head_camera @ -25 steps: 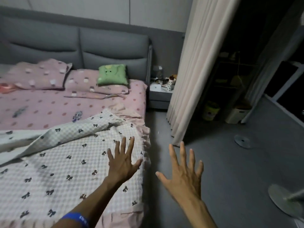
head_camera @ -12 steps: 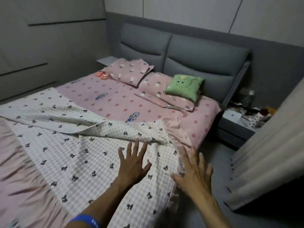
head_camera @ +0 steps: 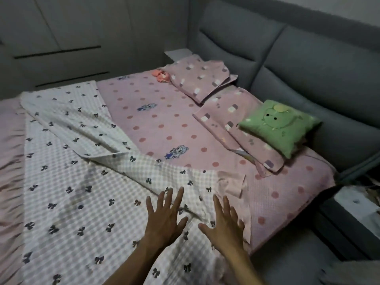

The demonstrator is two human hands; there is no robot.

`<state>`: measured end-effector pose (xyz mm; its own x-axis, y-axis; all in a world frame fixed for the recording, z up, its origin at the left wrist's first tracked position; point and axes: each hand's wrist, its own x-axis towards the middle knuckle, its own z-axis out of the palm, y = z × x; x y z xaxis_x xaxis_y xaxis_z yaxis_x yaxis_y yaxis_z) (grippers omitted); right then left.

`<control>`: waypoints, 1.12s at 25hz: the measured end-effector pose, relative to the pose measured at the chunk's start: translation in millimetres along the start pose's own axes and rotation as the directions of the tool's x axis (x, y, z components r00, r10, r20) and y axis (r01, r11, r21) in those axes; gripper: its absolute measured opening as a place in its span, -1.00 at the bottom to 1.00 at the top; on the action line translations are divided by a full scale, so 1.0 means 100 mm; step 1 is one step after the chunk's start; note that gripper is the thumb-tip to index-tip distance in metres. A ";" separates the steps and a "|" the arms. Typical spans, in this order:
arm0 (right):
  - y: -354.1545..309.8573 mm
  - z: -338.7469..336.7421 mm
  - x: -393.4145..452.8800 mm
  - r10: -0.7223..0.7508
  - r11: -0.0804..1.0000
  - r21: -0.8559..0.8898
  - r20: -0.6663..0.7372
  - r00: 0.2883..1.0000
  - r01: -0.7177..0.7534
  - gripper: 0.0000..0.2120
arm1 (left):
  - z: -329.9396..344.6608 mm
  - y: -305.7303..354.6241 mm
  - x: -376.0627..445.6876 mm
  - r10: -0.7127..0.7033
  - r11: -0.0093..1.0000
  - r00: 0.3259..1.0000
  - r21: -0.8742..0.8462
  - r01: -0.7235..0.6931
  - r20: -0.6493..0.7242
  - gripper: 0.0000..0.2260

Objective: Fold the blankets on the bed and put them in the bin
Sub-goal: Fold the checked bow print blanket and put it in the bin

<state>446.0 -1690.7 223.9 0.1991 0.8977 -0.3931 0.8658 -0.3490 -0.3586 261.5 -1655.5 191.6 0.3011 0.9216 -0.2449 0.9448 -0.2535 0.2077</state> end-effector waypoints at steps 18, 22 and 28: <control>1.18 1.37 4.66 -0.097 0.941 -0.302 0.201 0.975 0.156 -0.21 | 1.94 -0.04 2.37 -0.312 0.949 0.904 0.042 0.314 0.292 -0.32; 0.66 1.32 3.68 -0.298 0.910 -0.219 0.249 0.922 0.353 -0.35 | 1.66 -0.12 2.01 -0.377 0.896 0.908 -0.176 0.407 0.181 -0.25; -0.26 1.67 1.20 -0.473 0.806 -0.206 0.341 0.812 0.556 -0.44 | 1.27 -0.65 0.58 -0.413 0.815 0.909 -0.425 0.394 0.051 -0.46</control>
<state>370.6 -1618.8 44.9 -0.4045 0.8024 -0.4387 0.9026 0.2730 -0.3329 234.2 -1623.3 43.8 -0.1094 0.9277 -0.3570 0.8334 0.2813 0.4756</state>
